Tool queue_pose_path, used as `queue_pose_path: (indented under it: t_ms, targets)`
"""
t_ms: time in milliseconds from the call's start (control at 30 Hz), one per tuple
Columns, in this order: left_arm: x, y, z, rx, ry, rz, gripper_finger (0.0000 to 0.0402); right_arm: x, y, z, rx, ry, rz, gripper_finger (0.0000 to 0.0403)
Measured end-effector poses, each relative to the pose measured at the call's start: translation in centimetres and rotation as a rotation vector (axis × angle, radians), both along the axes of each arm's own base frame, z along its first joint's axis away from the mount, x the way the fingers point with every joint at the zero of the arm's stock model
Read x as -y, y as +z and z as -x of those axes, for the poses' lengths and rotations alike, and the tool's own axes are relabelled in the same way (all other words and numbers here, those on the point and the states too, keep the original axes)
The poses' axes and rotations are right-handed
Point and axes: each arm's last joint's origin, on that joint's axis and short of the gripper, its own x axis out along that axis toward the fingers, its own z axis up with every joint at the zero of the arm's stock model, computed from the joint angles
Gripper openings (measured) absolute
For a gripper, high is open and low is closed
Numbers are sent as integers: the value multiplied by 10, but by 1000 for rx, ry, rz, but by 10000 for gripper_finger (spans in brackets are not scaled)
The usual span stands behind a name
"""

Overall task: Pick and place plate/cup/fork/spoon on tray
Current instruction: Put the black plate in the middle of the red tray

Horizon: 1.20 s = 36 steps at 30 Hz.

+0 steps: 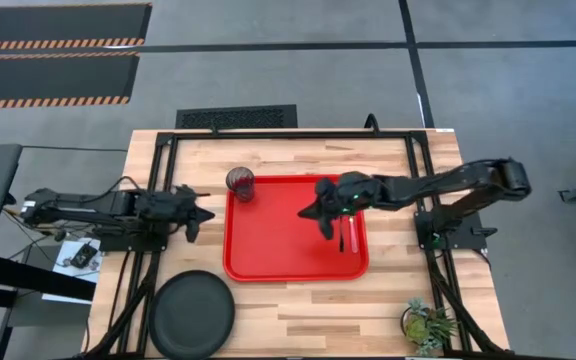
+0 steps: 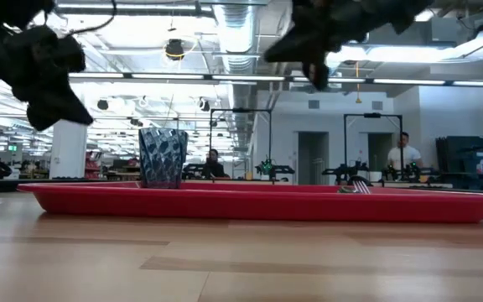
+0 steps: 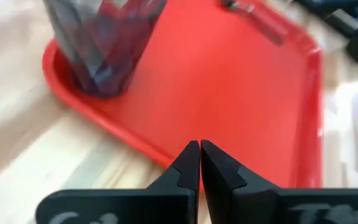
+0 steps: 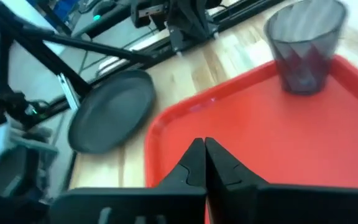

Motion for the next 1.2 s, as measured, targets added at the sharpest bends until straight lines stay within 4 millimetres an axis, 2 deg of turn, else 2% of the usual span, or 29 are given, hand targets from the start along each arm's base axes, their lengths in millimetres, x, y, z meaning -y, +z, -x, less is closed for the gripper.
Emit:
queue_pose_path:
  t_ms: [133,200,300,400,600,767,967,1200]
  targets:
    - [3,-7,-10,-66,12,87,0,7,-9,25,-4,24,2,6]
    - [6,-10,-13,-110,9,126,0,8,-19,37,-28,33,-5,6]
    - [12,-6,-20,-151,-37,173,0,7,-36,49,-78,40,-25,6]
    - [20,3,-28,-182,-97,185,0,5,-40,57,-82,40,-41,6]
    - [39,17,-33,-302,-279,230,0,1,-38,55,-38,-56,-3,6]
    - [58,19,-34,-381,-391,240,0,3,-34,50,21,-87,-5,6]
    - [80,8,-33,-506,-393,312,11,3,-34,50,22,-93,-11,9]
    - [97,0,-29,-599,-376,387,64,5,-34,51,15,-86,-12,10]
